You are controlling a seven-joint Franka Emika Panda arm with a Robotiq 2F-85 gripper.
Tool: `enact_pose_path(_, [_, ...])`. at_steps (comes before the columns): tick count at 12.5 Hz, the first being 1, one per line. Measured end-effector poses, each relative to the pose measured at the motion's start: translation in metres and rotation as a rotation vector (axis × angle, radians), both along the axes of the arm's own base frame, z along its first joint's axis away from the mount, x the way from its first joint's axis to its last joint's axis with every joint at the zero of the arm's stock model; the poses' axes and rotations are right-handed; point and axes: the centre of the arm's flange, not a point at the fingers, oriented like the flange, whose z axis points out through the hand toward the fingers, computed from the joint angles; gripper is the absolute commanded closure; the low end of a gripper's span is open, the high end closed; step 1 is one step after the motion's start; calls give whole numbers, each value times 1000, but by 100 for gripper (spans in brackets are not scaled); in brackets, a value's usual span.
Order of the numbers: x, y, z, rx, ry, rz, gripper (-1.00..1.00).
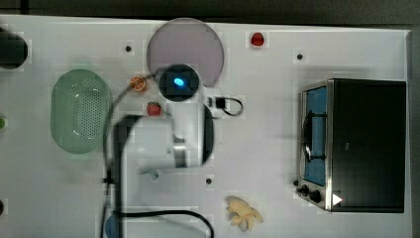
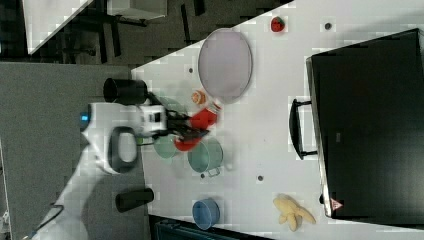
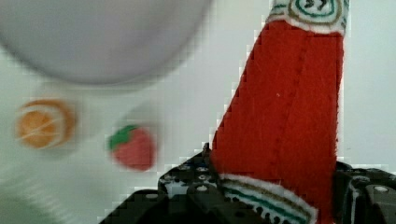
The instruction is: Pick Ketchup from oven and place it on table.
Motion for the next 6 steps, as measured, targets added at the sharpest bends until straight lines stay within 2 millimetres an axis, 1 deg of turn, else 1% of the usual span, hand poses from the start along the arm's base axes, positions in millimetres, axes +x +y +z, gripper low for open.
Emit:
enact_pose_path(1, [-17,-25,-17,-10,39,-36,-23])
enact_pose_path(2, [-27,-48,-28,-6,44,-90,-23])
enact_pose_path(3, [-30,-72,-35,-10,48,-141,-23])
enact_pose_path(4, [-30,-110,-40,-39,15,-200,-23])
enact_pose_path(5, [-29,-125,-42,-50,-24,-227,-23])
enact_pose_path(6, [-18,-139,-46,-82,-80,-224,-26])
